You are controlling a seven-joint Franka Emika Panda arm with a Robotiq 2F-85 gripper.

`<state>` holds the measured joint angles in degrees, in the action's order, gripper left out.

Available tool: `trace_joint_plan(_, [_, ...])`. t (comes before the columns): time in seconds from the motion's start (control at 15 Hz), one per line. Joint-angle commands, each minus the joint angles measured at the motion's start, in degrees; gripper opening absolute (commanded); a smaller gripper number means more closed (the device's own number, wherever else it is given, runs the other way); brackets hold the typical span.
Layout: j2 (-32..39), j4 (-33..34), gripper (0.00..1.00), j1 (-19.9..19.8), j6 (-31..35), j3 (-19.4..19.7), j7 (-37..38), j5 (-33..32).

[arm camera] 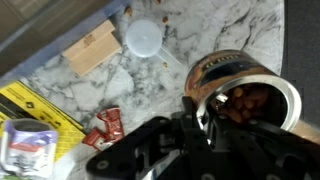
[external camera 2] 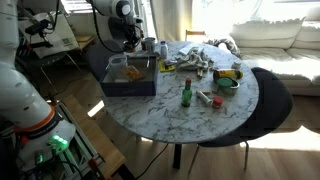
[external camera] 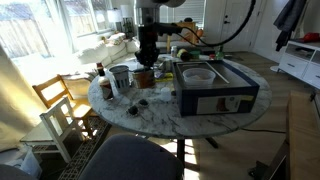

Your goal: Move the yellow can to the right

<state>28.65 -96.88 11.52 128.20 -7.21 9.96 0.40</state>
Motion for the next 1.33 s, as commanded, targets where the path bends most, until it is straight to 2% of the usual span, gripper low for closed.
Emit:
trace_joint_plan(0.0, [-13.7, -13.7, 0.03, 1.5, 0.9, 3.6, 10.6, -2.4])
trace_joint_plan(0.4, [-31.3, -29.2, 0.03, -1.4, 0.5, 5.8, 26.4, -7.5])
trace_joint_plan(0.73, [-46.1, -42.1, 0.03, -8.3, 1.5, 5.2, 37.3, -12.6])
trace_joint_plan(0.8, [-38.1, -34.2, 0.11, -7.7, -0.1, 4.2, 32.4, -9.9])
trace_joint_plan(1.0, [-44.2, -39.5, 0.11, -10.0, 0.0, 4.0, 34.3, -10.6])
trace_joint_plan(1.27, [-45.1, -40.4, 0.11, -10.0, 0.1, 3.6, 35.1, -10.6])
